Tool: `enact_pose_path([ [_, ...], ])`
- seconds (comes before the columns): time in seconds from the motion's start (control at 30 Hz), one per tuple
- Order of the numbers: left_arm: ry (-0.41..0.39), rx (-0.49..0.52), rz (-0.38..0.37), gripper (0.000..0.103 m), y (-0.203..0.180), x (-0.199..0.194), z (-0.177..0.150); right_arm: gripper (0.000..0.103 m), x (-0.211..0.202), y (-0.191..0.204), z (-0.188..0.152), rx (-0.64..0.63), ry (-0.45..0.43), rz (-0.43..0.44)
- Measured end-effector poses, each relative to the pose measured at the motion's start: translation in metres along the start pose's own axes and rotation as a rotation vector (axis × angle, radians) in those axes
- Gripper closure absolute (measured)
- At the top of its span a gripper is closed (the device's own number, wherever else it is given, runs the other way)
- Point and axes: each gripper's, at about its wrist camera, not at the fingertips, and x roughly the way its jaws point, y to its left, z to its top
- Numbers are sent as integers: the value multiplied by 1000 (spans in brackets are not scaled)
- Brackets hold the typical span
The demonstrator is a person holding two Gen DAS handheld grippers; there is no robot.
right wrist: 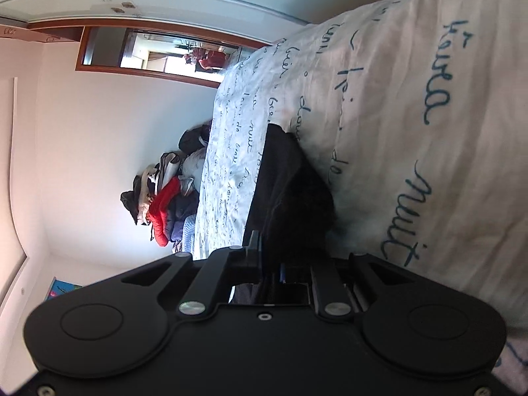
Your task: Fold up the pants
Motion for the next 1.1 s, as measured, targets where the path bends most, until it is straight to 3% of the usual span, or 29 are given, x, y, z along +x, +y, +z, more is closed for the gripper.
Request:
enact_pose_path([
  [0.13, 5, 3, -11, 87, 0, 0, 1, 91, -1, 6, 1, -11, -8, -10],
  [0.17, 13, -3, -30, 76, 0, -2, 2, 91, -2, 6, 3, -14, -9, -10],
  [0.23, 31, -33, -91, 69, 4, -9, 4, 91, -4, 7, 3, -27, -17, -17],
  [0.27, 38, -50, -139, 59, 9, -14, 4, 91, -5, 7, 4, -32, -18, -19],
  [0.3, 37, -69, -205, 57, 16, -21, 4, 91, -6, 6, 5, -28, -17, -17],
  [0.43, 57, -147, -425, 57, 70, -34, 12, 91, -7, 2, 8, -30, -4, -15],
  [0.5, 66, -229, -471, 58, 110, -25, 25, 91, -7, 0, 9, -22, 3, -9],
  [0.63, 175, -312, -611, 58, 174, 35, 60, 91, -5, -2, 12, -26, 15, -11],
  [0.77, 283, -288, -714, 58, 191, 93, 86, 91, -4, -5, 15, -19, 31, -20],
  [0.87, 356, -337, -924, 58, 194, 126, 91, 91, -2, -9, 17, -19, 46, -23],
  [0.9, 366, -329, -955, 58, 191, 133, 91, 91, -2, -10, 17, -20, 52, -23],
  [1.1, 398, -278, -951, 62, 186, 163, 96, 91, 1, -10, 22, -30, 79, -21],
])
